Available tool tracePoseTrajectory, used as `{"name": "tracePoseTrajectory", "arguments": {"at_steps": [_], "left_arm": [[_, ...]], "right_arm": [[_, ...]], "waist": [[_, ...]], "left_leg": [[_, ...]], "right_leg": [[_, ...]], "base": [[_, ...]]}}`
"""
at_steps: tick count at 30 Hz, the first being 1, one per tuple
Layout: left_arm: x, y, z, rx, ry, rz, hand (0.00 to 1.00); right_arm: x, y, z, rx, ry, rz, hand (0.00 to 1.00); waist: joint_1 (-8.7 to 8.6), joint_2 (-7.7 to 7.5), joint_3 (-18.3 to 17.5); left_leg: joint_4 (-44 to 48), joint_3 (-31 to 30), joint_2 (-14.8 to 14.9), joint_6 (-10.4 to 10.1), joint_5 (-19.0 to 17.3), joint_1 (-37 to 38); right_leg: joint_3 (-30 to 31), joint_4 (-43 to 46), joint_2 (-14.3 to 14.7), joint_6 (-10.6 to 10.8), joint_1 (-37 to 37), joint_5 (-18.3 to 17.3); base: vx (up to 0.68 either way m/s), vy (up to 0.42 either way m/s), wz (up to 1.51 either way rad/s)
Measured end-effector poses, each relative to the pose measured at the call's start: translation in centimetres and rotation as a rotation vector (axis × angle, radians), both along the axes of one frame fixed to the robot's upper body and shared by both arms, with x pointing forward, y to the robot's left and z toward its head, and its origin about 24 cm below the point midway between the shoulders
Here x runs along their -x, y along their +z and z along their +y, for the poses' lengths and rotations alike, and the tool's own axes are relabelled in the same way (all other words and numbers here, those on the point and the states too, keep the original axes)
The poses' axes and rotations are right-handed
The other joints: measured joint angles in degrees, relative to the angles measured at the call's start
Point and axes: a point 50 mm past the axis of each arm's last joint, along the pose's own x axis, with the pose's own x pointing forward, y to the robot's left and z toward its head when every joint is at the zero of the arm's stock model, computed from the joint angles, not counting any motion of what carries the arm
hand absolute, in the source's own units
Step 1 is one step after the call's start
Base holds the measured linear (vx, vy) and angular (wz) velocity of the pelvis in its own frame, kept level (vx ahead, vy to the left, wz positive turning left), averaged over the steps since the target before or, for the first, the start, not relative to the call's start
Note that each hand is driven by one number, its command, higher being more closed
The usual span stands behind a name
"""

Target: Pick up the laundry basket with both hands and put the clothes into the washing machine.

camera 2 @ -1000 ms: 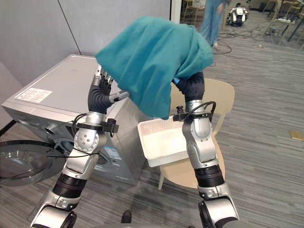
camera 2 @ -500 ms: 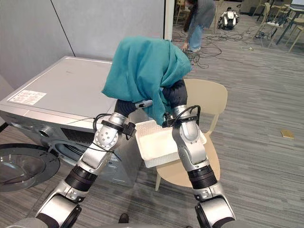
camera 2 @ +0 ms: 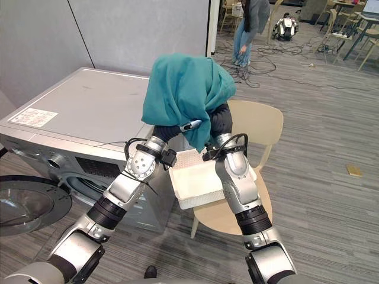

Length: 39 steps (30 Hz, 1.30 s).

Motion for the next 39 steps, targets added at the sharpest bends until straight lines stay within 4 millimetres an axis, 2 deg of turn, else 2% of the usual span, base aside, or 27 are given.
{"name": "tracePoseTrajectory", "arguments": {"at_steps": [3, 4, 10, 14, 16, 18, 19, 20, 21, 22, 23, 25, 28, 29, 31, 33, 35, 38, 39], "left_arm": [[0.0, 0.2, 0.0, -0.002, 0.0, -0.006, 1.0], [0.0, 0.2, 0.0, -0.001, 0.001, -0.007, 1.0], [-0.1, 0.5, 0.2, 0.0, 0.003, -0.018, 1.0], [0.6, 1.5, 0.2, -0.039, -0.038, -0.085, 1.0], [1.4, 2.3, 0.9, 0.0, -0.027, -0.124, 1.0], [1.8, 3.3, 4.0, 0.094, 0.081, -0.164, 1.0], [1.9, 3.6, 7.0, 0.145, 0.195, -0.186, 1.0], [2.1, 3.6, 8.6, 0.163, 0.255, -0.195, 1.0], [2.6, 3.3, 11.5, 0.174, 0.369, -0.201, 1.0], [3.6, 2.8, 14.1, 0.171, 0.472, -0.201, 1.0], [4.2, 2.5, 15.2, 0.17, 0.518, -0.198, 1.0], [6.7, 1.4, 18.4, 0.168, 0.67, -0.189, 1.0], [9.8, 0.6, 20.5, 0.105, 0.822, -0.193, 1.0], [10.1, 0.5, 20.6, 0.1, 0.836, -0.192, 1.0], [12.5, -0.5, 21.9, 0.093, 0.944, -0.168, 1.0], [14.4, -1.7, 23.1, 0.097, 1.05, -0.125, 1.0], [17.4, -3.7, 24.5, 0.102, 1.207, -0.037, 1.0], [20.0, -6.4, 24.7, 0.111, 1.323, 0.102, 1.0], [20.2, -7.3, 24.7, 0.101, 1.331, 0.142, 1.0]], "right_arm": [[0.0, 0.0, -0.1, -0.01, 0.006, 0.003, 1.0], [0.0, 0.0, -0.1, -0.014, 0.01, 0.006, 0.0], [0.1, -0.3, -0.2, -0.036, 0.027, 0.025, 0.0], [1.4, 0.1, -1.6, -0.1, -0.001, -0.011, 0.0], [2.0, 0.4, -2.4, -0.12, -0.022, -0.04, 0.0], [2.5, -0.3, -4.6, -0.139, -0.107, -0.028, 0.0], [2.7, -1.1, -6.7, -0.16, -0.2, 0.001, 0.0], [2.9, -1.5, -7.7, -0.172, -0.247, 0.014, 0.0], [3.4, -2.2, -9.6, -0.193, -0.337, 0.037, 0.0], [3.9, -2.6, -11.2, -0.207, -0.41, 0.046, 0.0], [4.2, -2.7, -11.9, -0.214, -0.446, 0.046, 0.0], [5.9, -2.6, -13.4, -0.222, -0.527, 0.018, 0.0], [7.3, -3.3, -13.9, -0.238, -0.548, 0.026, 0.0], [7.4, -3.5, -13.9, -0.248, -0.546, 0.034, 0.0], [8.8, -5.2, -14.8, -0.313, -0.588, 0.096, 0.0], [10.5, -6.2, -15.9, -0.314, -0.669, 0.128, 0.0], [13.0, -7.5, -17.2, -0.291, -0.792, 0.185, 0.0], [15.7, -9.5, -18.2, -0.291, -0.943, 0.284, 0.0], [16.4, -10.1, -18.3, -0.3, -0.972, 0.31, 0.0]], "waist": [[-0.07, -0.3, -0.21], [-0.13, -0.36, -0.24], [-0.15, -0.37, -0.25], [-0.04, -0.36, -0.25], [-0.21, -0.34, -0.26], [-0.65, -0.34, -0.25], [-0.73, -0.19, -0.32], [-0.76, -0.12, -0.32], [-0.68, -0.08, -0.35], [-0.61, -0.08, -0.35], [-0.5, -0.09, -0.35], [0.29, -0.07, -0.42], [0.65, -0.02, -1.17], [0.69, -0.03, -1.29], [1.67, 0.02, -1.62], [1.88, 0.35, -1.68], [1.95, 0.58, -1.88], [2.75, 0.64, -1.86], [3.26, 0.7, -1.86]], "left_leg": [[0.01, 0.14, 0.09, -0.1, -0.07, 0.0], [0.02, 0.23, 0.09, -0.11, -0.08, 0.0], [0.03, 0.47, 0.05, -0.12, -0.1, 0.0], [0.0, 0.55, 0.05, -0.12, -0.1, 0.0], [-0.02, 0.63, 0.08, -0.12, -0.1, 0.04], [-0.06, 0.7, 0.12, -0.13, -0.11, 0.32], [-0.33, 0.75, 0.15, -0.19, -0.18, 0.41], [-0.34, 0.76, 0.16, -0.19, -0.18, 0.46], [-0.34, 0.79, 0.19, -0.29, -0.27, 0.64], [-0.34, 0.91, 0.2, -0.39, -0.46, 0.83], [-0.34, 1.0, 0.2, -0.61, -0.73, 0.96], [-0.34, 1.44, 0.24, -0.61, -1.26, 1.33], [-0.32, 1.39, 0.27, -0.61, -1.29, 1.34], [-0.31, 1.36, 0.27, -0.61, -1.29, 1.39], [-0.26, 1.34, 0.36, -0.71, -1.59, 2.08], [-0.13, 1.03, 0.38, -0.65, -1.79, 2.18], [-0.03, 0.33, 0.5, -0.5, -1.82, 2.35], [0.0, 0.0, 0.69, -0.26, -1.96, 2.44], [0.0, -0.1, 0.71, -0.25, -1.97, 2.48]], "right_leg": [[0.02, -0.63, 0.12, 0.02, 0.1, 0.28], [0.04, -0.64, 0.12, 0.03, 0.29, 0.29], [-0.02, -0.61, 0.13, 0.06, 0.28, 0.27], [0.02, -0.37, 0.13, -0.26, -0.07, -0.15], [0.15, 0.27, 0.13, -0.32, -0.16, -0.47], [0.27, 0.68, 0.13, -0.33, -0.18, -0.73], [0.38, 1.17, 0.13, -0.44, -0.23, -1.05], [0.41, 1.44, 0.12, -0.36, -0.29, -1.24], [0.41, 1.52, 0.12, -0.12, -0.18, -1.5], [0.46, 1.52, 0.12, -0.05, -0.18, -1.62], [0.53, 1.52, 0.11, -0.05, -0.17, -1.62], [0.8, 1.51, 0.07, -0.15, -0.09, -1.72], [0.08, 1.52, 0.04, -0.4, 0.36, -1.9], [0.01, 1.52, 0.04, -0.41, 0.45, -1.95], [-0.27, 1.67, 0.04, -0.48, 1.18, -2.36], [-0.82, 1.99, 0.04, -0.44, 1.51, -2.8], [-1.79, 2.73, 0.07, -0.43, 1.92, -3.62], [-2.44, 3.53, 0.16, -0.58, 2.02, -4.11], [-2.63, 3.59, 0.16, -0.59, 2.11, -4.16]], "base": [[0.0, -0.008, -0.01], [0.0, 0.0, 0.0], [0.0, 0.0, 0.0], [0.0, 0.0, 0.0], [0.0, 0.0, 0.0], [0.0, 0.0, 0.0], [0.0, 0.0, 0.0], [0.0, 0.0, 0.0], [0.0, 0.0, 0.0], [0.0, 0.0, 0.0], [-0.03, -0.011, -0.06], [-0.01, -0.011, -0.05], [0.01, -0.014, 0.08], [0.02, -0.018, 0.09], [0.02, -0.018, 0.04], [0.01, -0.019, 0.11], [0.02, -0.028, 0.16], [0.01, -0.023, 0.08], [-0.01, -0.017, 0.14]]}}
